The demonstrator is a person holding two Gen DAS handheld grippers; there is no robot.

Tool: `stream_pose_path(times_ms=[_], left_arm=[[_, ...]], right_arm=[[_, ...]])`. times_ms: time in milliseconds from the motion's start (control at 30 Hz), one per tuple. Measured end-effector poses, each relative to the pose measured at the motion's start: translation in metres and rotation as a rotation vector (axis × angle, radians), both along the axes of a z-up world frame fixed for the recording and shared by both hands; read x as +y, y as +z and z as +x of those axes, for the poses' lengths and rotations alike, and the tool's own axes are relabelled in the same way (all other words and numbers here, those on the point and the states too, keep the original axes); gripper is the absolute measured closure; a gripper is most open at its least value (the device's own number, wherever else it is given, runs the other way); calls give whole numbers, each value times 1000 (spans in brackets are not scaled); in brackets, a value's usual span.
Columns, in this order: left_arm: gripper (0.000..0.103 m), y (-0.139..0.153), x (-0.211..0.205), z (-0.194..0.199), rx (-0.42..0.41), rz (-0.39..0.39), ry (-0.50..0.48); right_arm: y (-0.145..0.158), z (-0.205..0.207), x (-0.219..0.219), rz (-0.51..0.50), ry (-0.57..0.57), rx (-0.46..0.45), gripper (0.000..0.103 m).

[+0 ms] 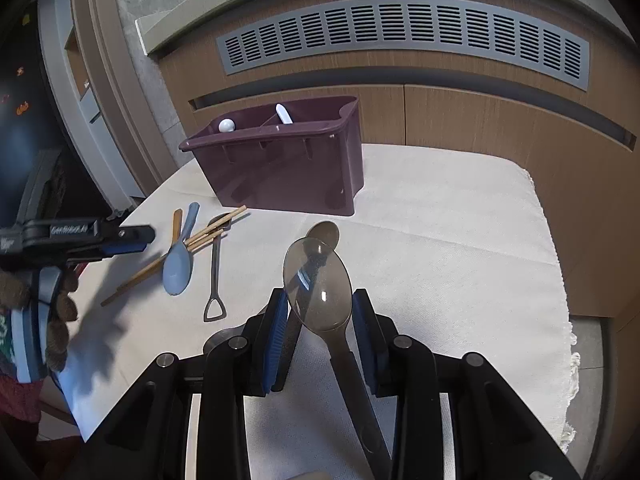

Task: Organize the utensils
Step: 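Carry the blue spoon with left gripper while right gripper carries dark spoon to caddy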

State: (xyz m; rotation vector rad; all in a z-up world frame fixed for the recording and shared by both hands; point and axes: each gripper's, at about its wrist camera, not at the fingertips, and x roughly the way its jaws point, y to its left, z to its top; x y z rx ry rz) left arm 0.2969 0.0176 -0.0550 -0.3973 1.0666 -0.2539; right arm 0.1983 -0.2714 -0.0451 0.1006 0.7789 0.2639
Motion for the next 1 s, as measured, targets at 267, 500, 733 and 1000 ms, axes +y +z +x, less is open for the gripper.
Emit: stream_pose_path(times_ms=[267, 500, 733, 1000], left_arm=[[60, -12, -30, 53, 90, 154, -43], [71, -18, -49, 66, 48, 374, -38], [90, -19, -79, 9, -105, 421, -256], [88, -20, -80, 4, -50, 389, -297]], right_arm=[[-5, 0, -1, -5, -5, -1, 72], [-8, 0, -4, -16, -21, -9, 72], [-6, -4, -4, -31, -26, -22, 72], [-7, -2, 1, -40, -17, -15, 72]])
